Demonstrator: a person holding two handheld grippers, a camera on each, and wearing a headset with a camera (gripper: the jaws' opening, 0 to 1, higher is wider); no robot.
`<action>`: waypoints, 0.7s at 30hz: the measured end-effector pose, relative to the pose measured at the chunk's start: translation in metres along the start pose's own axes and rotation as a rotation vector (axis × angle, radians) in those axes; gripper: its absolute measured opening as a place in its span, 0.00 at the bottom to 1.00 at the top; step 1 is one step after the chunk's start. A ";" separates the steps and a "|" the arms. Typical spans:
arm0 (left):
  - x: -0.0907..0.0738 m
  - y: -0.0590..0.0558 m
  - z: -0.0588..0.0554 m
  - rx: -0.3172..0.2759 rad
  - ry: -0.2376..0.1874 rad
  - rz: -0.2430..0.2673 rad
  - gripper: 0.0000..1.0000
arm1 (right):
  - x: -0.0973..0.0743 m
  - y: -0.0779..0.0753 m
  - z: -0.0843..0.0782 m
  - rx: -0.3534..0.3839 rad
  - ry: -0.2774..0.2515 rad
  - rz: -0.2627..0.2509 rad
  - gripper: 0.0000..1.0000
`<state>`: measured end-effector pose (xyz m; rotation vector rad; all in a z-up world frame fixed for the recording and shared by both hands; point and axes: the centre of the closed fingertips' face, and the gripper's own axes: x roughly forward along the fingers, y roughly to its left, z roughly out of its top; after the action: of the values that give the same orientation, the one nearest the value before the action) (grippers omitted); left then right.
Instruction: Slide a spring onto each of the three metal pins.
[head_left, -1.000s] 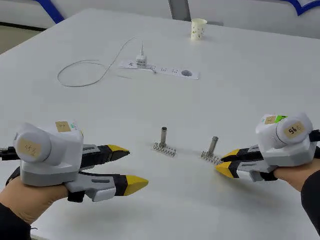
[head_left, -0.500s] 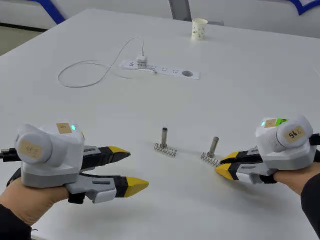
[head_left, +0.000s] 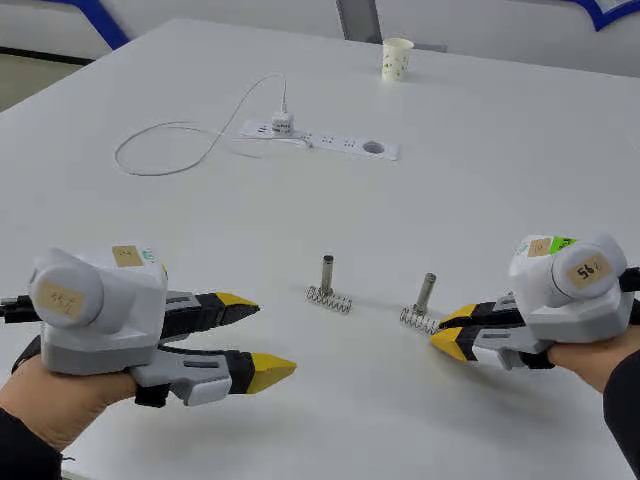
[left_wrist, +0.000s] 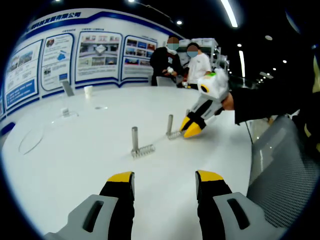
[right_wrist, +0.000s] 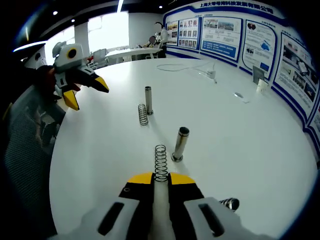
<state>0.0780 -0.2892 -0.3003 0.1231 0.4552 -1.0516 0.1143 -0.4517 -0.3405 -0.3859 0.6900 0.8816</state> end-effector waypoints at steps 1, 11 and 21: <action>0.000 0.000 0.000 0.001 0.000 0.000 0.50 | -0.002 -0.001 0.002 -0.005 -0.001 -0.003 0.12; 0.000 -0.001 0.001 0.001 -0.005 -0.001 0.50 | -0.013 -0.002 0.014 -0.035 -0.004 -0.016 0.12; -0.001 -0.001 0.003 0.002 -0.010 0.000 0.50 | -0.019 -0.001 0.020 -0.061 0.006 -0.016 0.12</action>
<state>0.0773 -0.2899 -0.2973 0.1200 0.4453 -1.0527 0.1145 -0.4517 -0.3125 -0.4481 0.6664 0.8874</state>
